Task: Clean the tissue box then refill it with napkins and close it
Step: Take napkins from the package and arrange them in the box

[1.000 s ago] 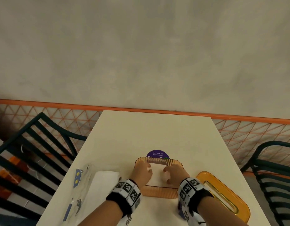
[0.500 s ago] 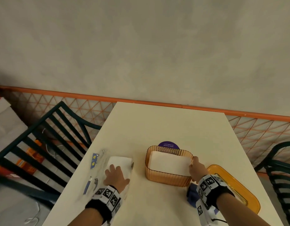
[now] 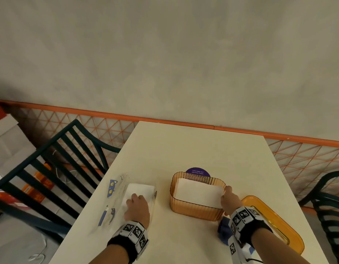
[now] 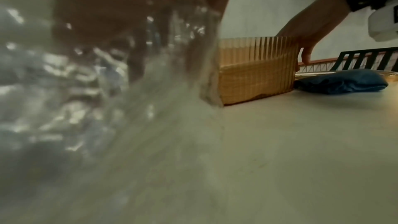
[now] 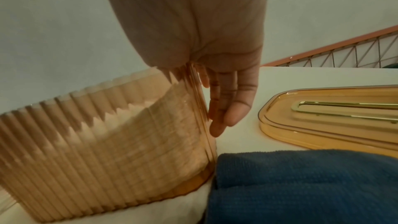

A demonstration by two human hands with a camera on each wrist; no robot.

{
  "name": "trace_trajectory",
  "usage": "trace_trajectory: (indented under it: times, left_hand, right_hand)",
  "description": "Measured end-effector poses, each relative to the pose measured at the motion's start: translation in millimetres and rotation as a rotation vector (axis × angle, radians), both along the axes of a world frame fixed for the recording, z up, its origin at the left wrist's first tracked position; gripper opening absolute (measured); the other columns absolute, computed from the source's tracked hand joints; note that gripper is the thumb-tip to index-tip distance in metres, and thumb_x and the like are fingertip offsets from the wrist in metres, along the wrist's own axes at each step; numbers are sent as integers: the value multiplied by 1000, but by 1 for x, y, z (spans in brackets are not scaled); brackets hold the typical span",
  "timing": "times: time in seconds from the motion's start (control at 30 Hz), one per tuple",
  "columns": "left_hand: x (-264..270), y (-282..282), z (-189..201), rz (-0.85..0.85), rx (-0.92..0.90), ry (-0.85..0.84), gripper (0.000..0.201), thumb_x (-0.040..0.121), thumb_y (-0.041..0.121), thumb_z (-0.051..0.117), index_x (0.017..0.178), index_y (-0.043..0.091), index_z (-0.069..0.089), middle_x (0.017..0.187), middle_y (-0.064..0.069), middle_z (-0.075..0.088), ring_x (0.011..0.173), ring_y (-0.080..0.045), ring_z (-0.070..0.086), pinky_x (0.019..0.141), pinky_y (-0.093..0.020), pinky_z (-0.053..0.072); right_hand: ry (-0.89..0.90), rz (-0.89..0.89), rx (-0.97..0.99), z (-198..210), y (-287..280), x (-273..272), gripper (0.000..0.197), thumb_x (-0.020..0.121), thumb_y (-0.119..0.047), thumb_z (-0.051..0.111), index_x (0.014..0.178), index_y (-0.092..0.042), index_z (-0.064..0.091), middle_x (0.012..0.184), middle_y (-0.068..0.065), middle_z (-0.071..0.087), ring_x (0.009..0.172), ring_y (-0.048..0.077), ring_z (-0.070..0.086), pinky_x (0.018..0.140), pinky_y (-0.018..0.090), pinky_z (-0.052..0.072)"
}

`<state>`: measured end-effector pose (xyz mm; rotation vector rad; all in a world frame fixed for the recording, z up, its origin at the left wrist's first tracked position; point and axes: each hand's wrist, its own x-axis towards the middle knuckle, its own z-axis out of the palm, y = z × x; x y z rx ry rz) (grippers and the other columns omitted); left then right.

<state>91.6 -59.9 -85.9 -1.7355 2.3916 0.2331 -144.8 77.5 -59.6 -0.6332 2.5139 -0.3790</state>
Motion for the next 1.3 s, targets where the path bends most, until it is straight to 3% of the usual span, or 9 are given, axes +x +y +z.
trace_trajectory:
  times: [0.23,0.37,0.47,0.6,0.77,0.83,1.03,1.13,1.3]
  left_hand:
    - [16,-7,17,-155,-51,74,31,98,10,33,127,11,41,134,-5,43,123,-19,45,97,-26,42]
    - [31,-17,62,-74,5,281,27,96,14,36,119,11,50,124,-5,55,110,-20,56,89,-29,45]
    - [30,-12,106,-91,-107,447,19,94,16,42,107,12,56,106,-3,60,97,-22,61,77,-30,48]
    - [9,9,139,-317,-262,634,13,90,17,50,98,12,59,93,-3,57,84,-23,61,65,-31,45]
    - [-19,39,133,-689,-356,585,18,67,22,77,80,22,64,70,7,56,55,-7,58,37,-15,34]
    - [-26,44,126,-767,-395,572,13,67,24,69,79,26,63,67,9,54,54,-6,57,35,-14,36]
    - [-36,52,115,-851,-499,612,15,72,25,47,76,26,61,69,7,53,60,-11,55,46,-21,46]
    - [-31,49,114,-813,-436,753,20,79,42,53,93,30,59,92,10,58,88,-9,55,77,-26,47]
    - [-25,26,130,-225,71,1374,33,89,50,47,119,35,43,117,18,48,114,6,44,100,-20,35]
  right_hand:
    - [-31,28,9,-1,2,-5,30,99,-14,30,128,-6,28,85,7,54,80,23,59,80,36,55]
    - [49,80,-48,17,6,-8,50,98,-25,39,141,-7,22,131,18,44,116,33,52,96,39,45]
    - [152,100,-325,47,1,0,52,96,-30,44,141,-9,29,130,16,47,115,31,52,95,38,45]
    - [-416,178,-542,98,-15,34,43,98,-46,29,134,-23,28,103,10,66,75,23,65,66,30,53]
    - [-975,106,-612,127,-22,50,74,90,-66,22,122,-5,51,112,21,65,90,38,67,75,44,57]
    - [-1062,114,-623,131,-18,44,76,88,-67,27,123,-4,53,113,24,65,98,40,66,78,44,56]
    - [-937,61,-727,138,-1,31,49,89,-12,57,135,-14,39,124,18,56,98,38,66,76,52,58]
    - [-881,91,-784,137,8,26,51,88,0,54,134,-19,39,127,14,52,105,36,61,75,50,58]
    - [-909,105,-912,136,24,16,55,84,-5,61,133,-22,42,128,9,58,112,32,59,78,48,57]
